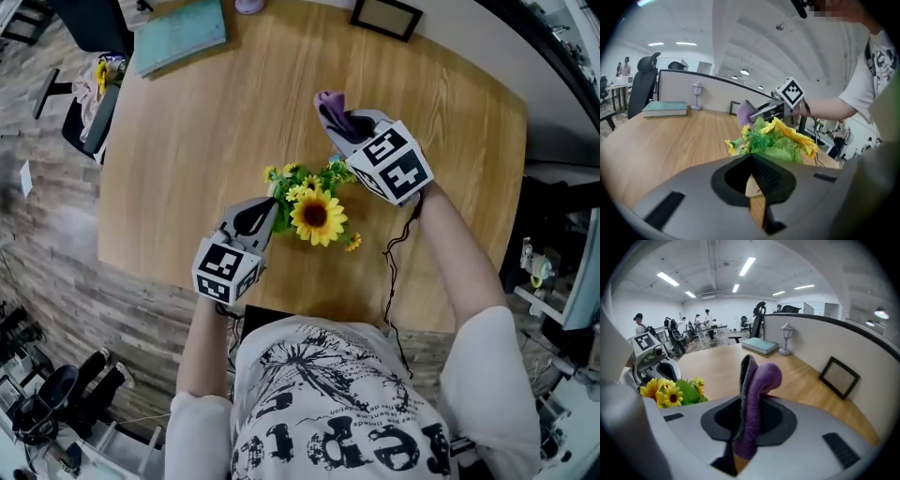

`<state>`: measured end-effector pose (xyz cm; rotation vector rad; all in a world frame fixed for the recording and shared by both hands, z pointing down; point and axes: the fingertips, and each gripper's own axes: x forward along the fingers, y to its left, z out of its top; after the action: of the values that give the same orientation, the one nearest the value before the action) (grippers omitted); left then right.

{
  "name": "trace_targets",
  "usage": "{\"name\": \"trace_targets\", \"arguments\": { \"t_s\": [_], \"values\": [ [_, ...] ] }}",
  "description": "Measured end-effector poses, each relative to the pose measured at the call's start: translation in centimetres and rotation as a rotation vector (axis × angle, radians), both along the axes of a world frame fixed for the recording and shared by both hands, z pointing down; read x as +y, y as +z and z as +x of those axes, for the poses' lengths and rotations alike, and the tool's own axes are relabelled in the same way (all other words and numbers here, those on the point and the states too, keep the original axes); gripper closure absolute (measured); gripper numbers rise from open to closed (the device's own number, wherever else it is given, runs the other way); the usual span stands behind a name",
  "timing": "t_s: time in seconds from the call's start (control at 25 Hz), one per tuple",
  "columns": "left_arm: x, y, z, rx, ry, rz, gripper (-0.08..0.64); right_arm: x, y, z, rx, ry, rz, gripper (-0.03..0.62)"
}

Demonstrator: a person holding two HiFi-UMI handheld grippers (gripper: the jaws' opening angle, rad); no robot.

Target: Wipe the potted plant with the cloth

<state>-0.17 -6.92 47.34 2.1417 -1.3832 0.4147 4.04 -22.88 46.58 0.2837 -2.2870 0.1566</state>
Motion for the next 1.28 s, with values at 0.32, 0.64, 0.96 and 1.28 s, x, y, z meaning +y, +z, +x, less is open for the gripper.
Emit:
{"name": "trace_targets", "arguments": {
  "t_s": [0.32, 0.64, 0.96, 1.28],
  "values": [
    [-0.3, 0.4, 0.1, -0.006, -0.012, 0.011, 0.557, 4.4, 2.8, -3.1, 0.029, -0.248, -0.085, 0.515],
    [-0.5, 0.3, -0.1, 0.041, -0.04, 0.032, 0.557, 6.7, 4.4, -3.5, 0.061, -0.408, -0.171, 0.515],
    [-0.7, 0.4, 0.0, 0.053, -0.058, 0.019, 0.557, 8.9, 5.8, -2.1, 0.146, -0.578, -0.214, 0.52],
    [-1.3, 0.5, -0.2, 0.017, -0.087, 0.046, 0.558, 9.9, 6.5, -0.4, 0.231, -0.727, -0.176, 0.52]
  ]
}}
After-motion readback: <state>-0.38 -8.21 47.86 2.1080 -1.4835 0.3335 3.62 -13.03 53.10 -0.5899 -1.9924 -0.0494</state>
